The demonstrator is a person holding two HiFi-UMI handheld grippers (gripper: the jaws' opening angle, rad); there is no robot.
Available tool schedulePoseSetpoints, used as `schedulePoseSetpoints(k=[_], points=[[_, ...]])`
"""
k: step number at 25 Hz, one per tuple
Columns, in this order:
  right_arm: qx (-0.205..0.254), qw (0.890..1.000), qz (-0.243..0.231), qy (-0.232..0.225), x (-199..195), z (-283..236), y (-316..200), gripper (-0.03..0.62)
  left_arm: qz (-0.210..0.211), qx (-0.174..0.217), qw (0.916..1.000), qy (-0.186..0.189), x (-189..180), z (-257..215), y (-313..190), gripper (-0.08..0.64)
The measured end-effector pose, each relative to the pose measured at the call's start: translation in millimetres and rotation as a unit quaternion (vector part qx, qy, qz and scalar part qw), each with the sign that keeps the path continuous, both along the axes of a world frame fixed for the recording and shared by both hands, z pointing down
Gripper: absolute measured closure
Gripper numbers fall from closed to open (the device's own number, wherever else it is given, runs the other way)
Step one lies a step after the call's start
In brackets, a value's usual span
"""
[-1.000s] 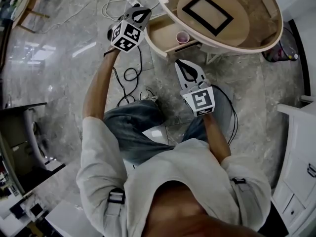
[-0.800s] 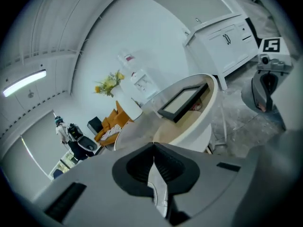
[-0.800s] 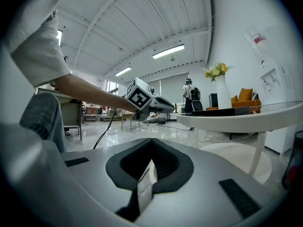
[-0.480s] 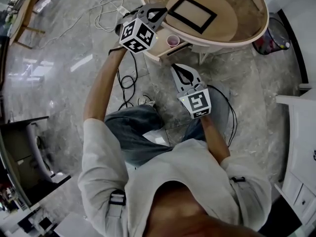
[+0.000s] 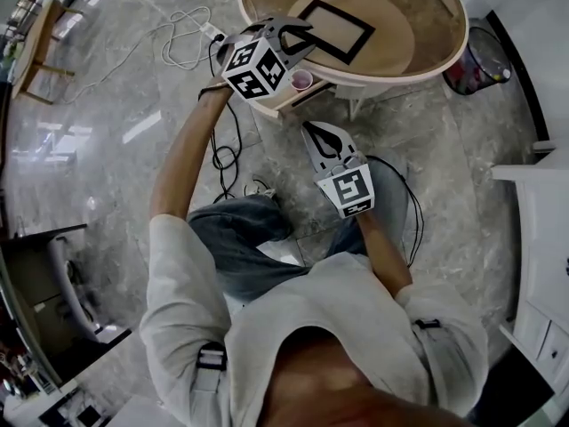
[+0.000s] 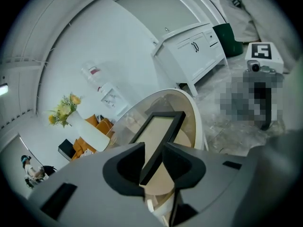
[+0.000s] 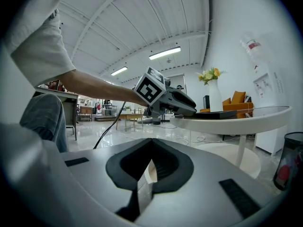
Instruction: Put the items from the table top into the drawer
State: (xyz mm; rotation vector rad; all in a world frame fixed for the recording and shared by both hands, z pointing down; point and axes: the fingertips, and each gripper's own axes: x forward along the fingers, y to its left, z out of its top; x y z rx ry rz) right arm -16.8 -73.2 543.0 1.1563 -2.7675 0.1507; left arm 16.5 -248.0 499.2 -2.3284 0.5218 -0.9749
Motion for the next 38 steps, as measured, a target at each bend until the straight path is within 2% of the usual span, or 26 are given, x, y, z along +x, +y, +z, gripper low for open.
schedulePoseSetpoints(k=[4, 7, 10, 14, 17, 22, 25, 31, 36, 38], points=[[0.0, 1.0, 0.007, 0.002, 4.7, 0.4, -0.7, 0.569, 0.021, -0.032, 0.9992, -0.008, 4.8, 0.2, -5.8, 0.421], [-0.002, 1.0, 0.015, 0.003, 8.3, 1.8, -1.6, 0.569, 0.049, -0.068, 0.9962, -0.022, 9.3, 0.9, -4.2, 0.338], [-0.002, 1.0, 0.021, 0.005, 11.6, 2.5, -4.7, 0.569, 0.063, -0.073, 0.9948, -0.033, 15.0, 5.9, -4.9, 0.327], [-0.002, 1.0, 0.022, 0.007, 13.5, 4.1, -6.4, 0.569, 0.068, -0.09, 0.9933, -0.024, 21.2, 7.9, -9.4, 0.321], [-0.002, 1.0, 0.023, 0.008, 14.1, 5.2, -6.6, 0.569, 0.067, -0.11, 0.9916, -0.01, 24.6, 7.3, -11.4, 0.331], [-0.002, 1.0, 0.021, 0.008, 15.1, 5.6, -7.9, 0.569, 0.079, -0.125, 0.989, -0.013, 32.7, 11.4, -6.4, 0.437], [-0.001, 1.0, 0.018, 0.008, 14.6, 4.7, -7.9, 0.569, 0.079, -0.131, 0.9881, -0.014, 35.3, 11.7, -6.7, 0.44], [0.001, 1.0, 0.017, 0.007, 15.3, 3.4, -7.4, 0.569, 0.067, -0.098, 0.9914, -0.054, 35.2, 13.7, -4.1, 0.461], [0.0, 1.0, 0.013, 0.005, 14.2, 3.9, -5.2, 0.569, 0.041, -0.103, 0.9923, -0.055, 32.7, 13.3, -5.9, 0.482], [-0.001, 1.0, 0.013, 0.003, 15.3, 3.9, -4.5, 0.569, 0.031, -0.102, 0.9921, -0.066, 31.3, 13.1, -4.4, 0.485]])
